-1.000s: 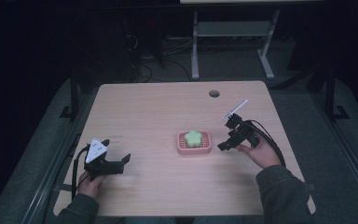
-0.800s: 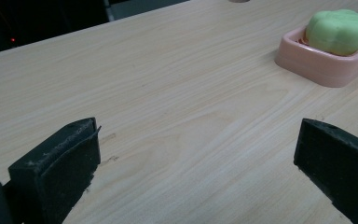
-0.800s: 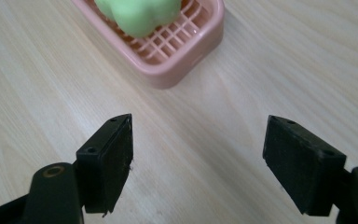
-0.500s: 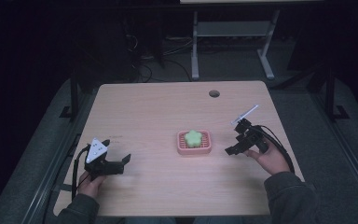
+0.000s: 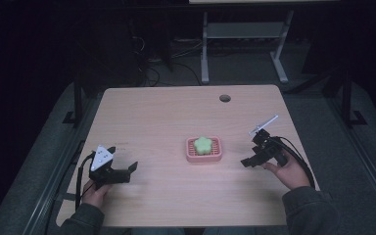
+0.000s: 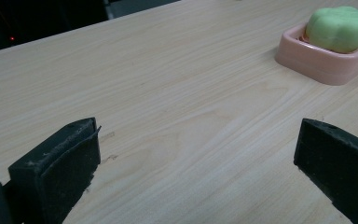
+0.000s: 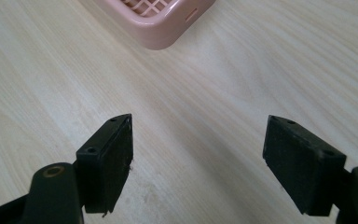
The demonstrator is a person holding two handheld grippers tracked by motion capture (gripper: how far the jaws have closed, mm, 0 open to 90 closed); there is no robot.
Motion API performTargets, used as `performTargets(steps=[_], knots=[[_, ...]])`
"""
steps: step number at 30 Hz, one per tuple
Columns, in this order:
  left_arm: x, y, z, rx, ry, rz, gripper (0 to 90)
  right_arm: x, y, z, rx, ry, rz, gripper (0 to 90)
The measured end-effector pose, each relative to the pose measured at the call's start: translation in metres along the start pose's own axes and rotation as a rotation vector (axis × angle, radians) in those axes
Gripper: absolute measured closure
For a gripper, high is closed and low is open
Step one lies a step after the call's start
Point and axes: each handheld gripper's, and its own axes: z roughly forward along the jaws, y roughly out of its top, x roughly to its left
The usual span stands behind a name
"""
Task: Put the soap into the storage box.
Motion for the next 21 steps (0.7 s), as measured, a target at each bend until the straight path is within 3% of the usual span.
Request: performTargets(steps=[21], knots=[[-0.001,0.000,0.001,-0.003,-0.004,-0.006,0.0,0.000,-0.035,0.002,-0.007,0.002,0.029,24.1]])
